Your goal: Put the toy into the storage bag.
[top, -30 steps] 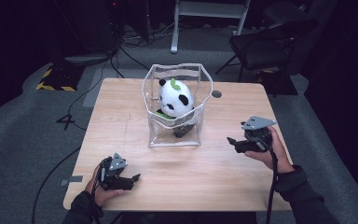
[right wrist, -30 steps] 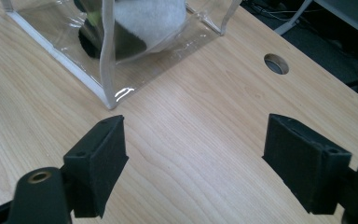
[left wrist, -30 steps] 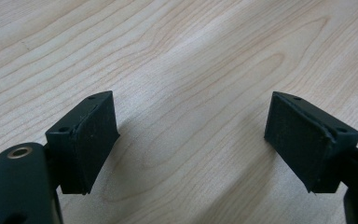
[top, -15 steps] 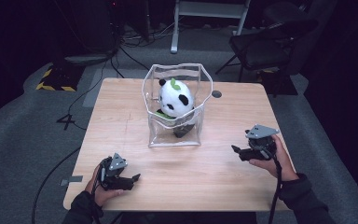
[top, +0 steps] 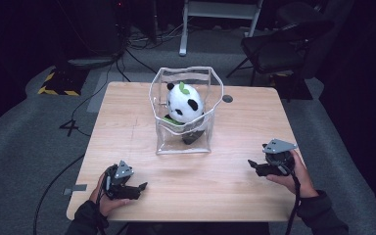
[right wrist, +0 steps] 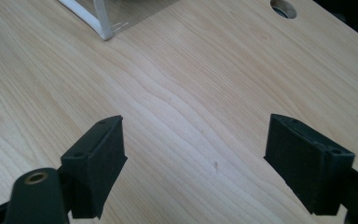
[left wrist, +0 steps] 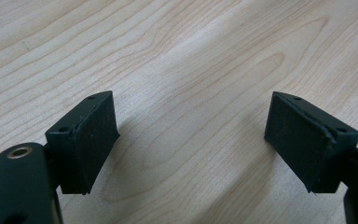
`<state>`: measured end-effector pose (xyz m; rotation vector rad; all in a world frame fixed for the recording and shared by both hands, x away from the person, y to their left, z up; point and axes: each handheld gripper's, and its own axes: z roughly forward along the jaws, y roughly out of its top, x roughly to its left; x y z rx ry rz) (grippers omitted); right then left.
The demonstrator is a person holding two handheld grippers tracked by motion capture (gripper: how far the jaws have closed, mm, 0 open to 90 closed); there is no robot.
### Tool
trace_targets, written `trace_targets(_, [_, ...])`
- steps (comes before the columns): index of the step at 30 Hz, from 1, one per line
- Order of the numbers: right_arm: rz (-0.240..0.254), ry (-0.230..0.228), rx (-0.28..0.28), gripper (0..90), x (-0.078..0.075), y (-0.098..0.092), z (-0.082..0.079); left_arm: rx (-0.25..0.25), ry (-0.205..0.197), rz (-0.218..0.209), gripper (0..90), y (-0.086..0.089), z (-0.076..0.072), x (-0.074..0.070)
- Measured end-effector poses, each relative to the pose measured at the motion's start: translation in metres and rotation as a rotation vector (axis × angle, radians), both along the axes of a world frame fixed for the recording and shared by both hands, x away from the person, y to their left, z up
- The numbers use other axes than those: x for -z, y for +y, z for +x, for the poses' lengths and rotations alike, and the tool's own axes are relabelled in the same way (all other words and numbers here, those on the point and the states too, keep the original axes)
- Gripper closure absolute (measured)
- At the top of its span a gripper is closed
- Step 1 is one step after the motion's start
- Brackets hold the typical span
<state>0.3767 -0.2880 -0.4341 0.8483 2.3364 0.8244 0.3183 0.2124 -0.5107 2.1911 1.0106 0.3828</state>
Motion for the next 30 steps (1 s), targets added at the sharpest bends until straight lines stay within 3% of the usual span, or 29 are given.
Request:
trace_targets(14, [0.031, 0.031, 0.013, 19.9, 0.031, -0.023, -0.014, 0.001, 0.001, 0.001, 17.2, 0.0, 0.0, 0.0])
trace_targets(30, [0.044, 0.064, 0.052, 19.6, 0.051, -0.051, -0.028, -0.002, 0.001, -0.005, 17.1, 0.0, 0.0, 0.0])
